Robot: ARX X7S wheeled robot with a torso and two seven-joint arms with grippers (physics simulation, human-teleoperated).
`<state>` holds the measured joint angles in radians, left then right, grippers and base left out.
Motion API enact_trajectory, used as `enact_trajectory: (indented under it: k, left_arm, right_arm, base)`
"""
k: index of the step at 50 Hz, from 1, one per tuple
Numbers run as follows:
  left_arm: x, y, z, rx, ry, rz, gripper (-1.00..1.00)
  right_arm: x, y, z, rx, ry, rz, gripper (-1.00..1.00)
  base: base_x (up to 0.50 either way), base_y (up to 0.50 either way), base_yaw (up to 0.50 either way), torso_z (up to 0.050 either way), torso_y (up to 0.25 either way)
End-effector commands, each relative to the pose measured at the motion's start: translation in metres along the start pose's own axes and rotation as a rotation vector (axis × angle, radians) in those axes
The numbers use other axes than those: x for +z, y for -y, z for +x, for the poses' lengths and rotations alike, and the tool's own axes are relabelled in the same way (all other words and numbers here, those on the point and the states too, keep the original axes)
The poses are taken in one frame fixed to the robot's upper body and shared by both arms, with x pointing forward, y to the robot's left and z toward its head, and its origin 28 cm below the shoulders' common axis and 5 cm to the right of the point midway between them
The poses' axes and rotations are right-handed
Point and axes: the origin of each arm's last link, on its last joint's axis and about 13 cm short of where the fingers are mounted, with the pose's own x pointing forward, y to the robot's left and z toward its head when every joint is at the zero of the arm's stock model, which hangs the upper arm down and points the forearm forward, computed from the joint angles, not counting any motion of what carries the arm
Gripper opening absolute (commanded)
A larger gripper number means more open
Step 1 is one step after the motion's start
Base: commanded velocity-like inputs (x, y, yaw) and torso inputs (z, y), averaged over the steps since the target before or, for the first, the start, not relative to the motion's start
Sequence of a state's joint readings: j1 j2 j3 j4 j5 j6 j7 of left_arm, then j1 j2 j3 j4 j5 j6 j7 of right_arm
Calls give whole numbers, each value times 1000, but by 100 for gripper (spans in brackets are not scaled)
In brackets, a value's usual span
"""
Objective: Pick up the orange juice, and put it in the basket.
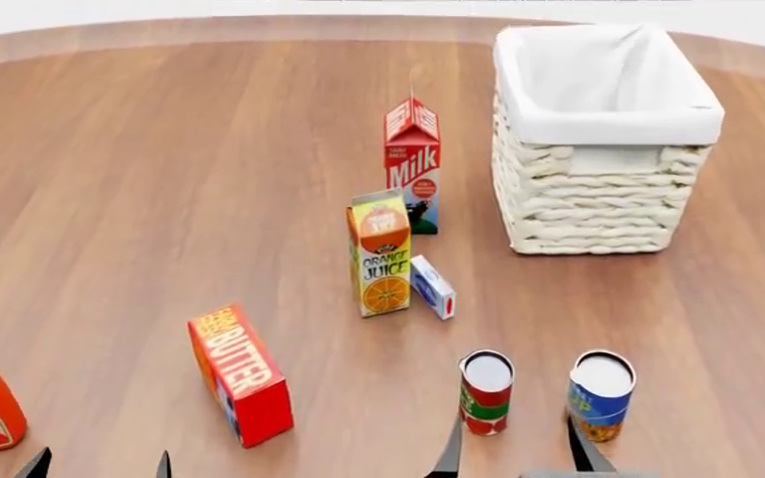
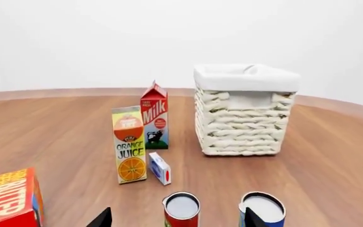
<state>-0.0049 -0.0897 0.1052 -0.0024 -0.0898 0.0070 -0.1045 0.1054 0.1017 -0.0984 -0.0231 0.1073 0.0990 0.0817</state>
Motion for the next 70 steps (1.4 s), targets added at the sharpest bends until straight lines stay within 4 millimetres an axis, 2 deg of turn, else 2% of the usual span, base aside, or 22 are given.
enact_trajectory:
  k: [1, 31, 43, 70]
  left_arm:
    - [0, 0, 0, 0, 0, 0, 100]
    - [0, 0, 0, 0, 0, 0, 100]
    - [0, 0, 0, 0, 0, 0, 100]
    - [0, 0, 0, 0, 0, 0, 100]
  right_arm:
    - [0, -2, 2, 1, -6, 7, 100]
    - [-2, -3, 2, -1, -9, 10, 100]
    - [4, -3, 2, 3, 1, 15, 100]
    - [-1, -5, 0, 10, 4, 18, 100]
  base:
    - [285, 0, 0, 0, 0]
    - [288, 0, 0, 0, 0]
    - [291, 0, 0, 0, 0]
    - [293, 0, 0, 0, 1]
